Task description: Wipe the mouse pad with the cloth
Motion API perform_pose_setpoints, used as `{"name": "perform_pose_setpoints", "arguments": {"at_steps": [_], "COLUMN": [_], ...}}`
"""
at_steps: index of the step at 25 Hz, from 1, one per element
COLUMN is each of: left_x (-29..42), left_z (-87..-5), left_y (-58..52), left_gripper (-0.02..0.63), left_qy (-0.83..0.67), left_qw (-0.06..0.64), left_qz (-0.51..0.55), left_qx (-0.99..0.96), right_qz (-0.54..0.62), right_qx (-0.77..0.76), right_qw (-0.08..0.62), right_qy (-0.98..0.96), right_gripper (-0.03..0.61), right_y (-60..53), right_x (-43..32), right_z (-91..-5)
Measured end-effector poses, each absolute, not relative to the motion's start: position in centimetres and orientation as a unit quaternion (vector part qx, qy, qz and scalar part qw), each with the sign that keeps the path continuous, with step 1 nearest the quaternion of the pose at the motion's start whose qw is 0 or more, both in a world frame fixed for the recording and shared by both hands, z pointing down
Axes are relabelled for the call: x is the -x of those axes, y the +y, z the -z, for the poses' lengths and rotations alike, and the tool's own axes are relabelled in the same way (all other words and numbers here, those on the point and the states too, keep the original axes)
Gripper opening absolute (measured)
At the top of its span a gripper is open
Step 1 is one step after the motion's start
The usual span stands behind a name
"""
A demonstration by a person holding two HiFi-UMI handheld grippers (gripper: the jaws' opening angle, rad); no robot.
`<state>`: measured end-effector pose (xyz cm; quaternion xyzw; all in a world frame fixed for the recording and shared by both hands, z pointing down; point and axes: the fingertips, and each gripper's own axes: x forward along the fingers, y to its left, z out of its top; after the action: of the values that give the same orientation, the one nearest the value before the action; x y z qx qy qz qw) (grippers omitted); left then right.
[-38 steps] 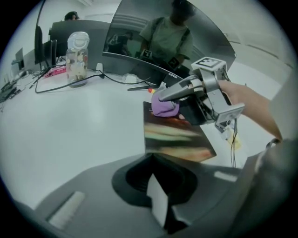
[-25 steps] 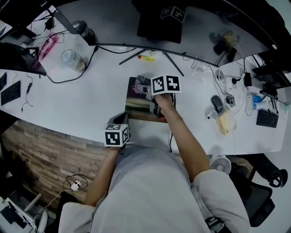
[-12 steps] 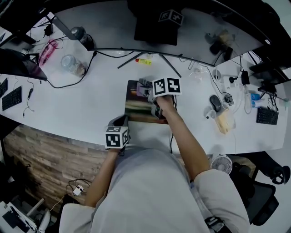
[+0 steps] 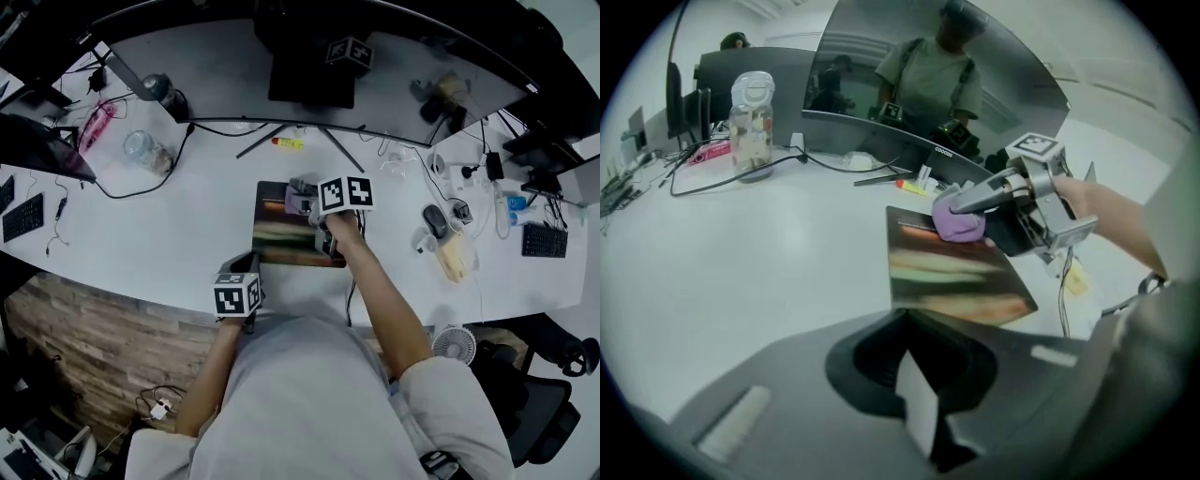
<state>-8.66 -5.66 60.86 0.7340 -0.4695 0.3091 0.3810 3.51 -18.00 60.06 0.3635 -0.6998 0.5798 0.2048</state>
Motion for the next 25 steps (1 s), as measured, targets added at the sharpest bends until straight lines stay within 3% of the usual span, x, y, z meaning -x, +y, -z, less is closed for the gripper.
{"name": "perform_pose_setpoints", "arguments": {"at_steps": [7, 25], "left_x": [8.5, 8.6], "left_z": [-60.8, -60.6], "left_y": [-5.7, -5.5], "left_gripper": [0.000, 0.000], "left_qy": [-0.475, -0.474], "left_qw": [0.350, 0.373], "left_qz": [-0.332, -0.314], "left_qx": [-0.736, -0.734], "right_qz": [-0.586, -0.594], "right_qx": [-0.371, -0.382], "right_qw": [0.203, 0.203], "right_qy": [-0.691, -0.678], "right_gripper": [0.186, 0.186], "right_y": [-17.7, -16.6], "right_x": [-5.1, -8.8], "right_z": [-60.1, -60.1]}}
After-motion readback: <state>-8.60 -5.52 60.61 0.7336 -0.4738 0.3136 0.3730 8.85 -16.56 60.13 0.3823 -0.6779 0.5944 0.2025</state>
